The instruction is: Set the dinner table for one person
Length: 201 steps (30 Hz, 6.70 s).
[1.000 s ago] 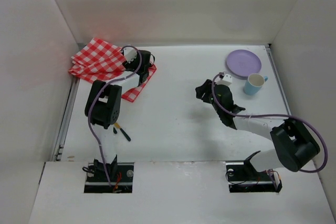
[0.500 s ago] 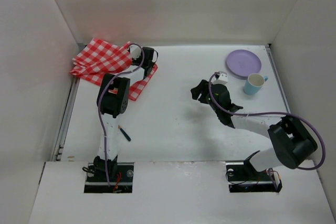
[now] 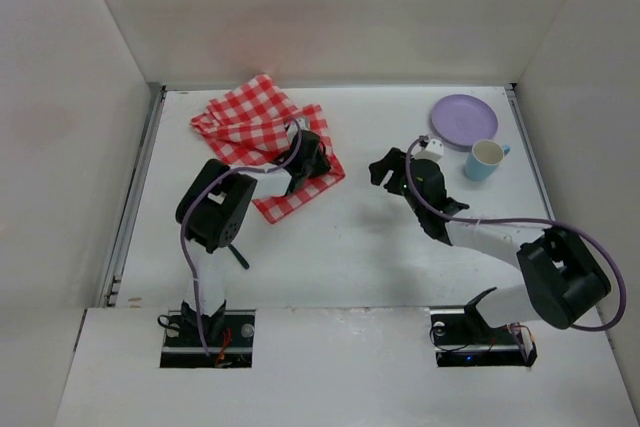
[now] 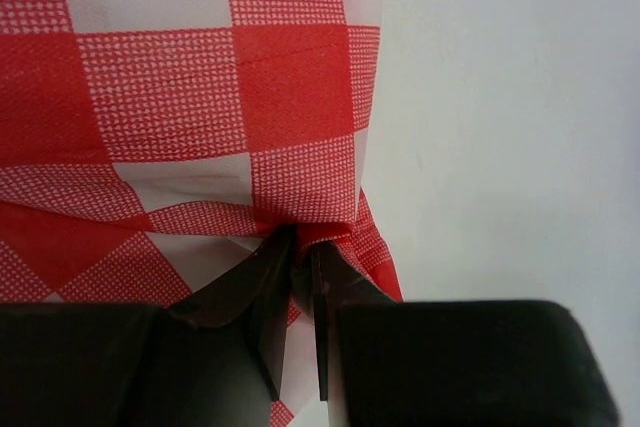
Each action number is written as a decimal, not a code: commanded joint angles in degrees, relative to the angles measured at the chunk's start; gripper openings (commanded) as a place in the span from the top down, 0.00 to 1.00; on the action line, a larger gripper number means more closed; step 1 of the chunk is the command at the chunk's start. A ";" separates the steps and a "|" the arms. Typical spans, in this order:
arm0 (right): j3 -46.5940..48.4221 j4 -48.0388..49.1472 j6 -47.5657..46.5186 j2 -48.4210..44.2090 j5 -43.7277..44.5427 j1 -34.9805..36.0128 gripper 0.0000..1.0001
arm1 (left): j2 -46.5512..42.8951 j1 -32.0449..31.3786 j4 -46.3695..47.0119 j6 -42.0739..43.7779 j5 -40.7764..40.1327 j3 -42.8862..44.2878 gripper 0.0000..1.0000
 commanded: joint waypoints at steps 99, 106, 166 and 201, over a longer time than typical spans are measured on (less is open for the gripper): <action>36.74 0.14 15.74 38.60 -21.39 -4.59 0.84 | -50.96 15.07 -18.85 -9.56 -5.15 -48.53 0.75; 26.39 3.92 15.66 24.57 -15.16 -6.69 0.91 | -50.78 17.43 -14.98 -8.94 -3.04 -50.91 0.96; -17.84 -48.90 21.45 -48.66 11.83 -8.98 0.83 | -73.01 9.08 -41.77 -9.64 -12.61 -50.47 0.85; 19.69 -31.76 -4.21 -7.64 18.08 -30.32 0.50 | -41.55 -14.38 11.12 3.71 -7.34 -38.33 0.83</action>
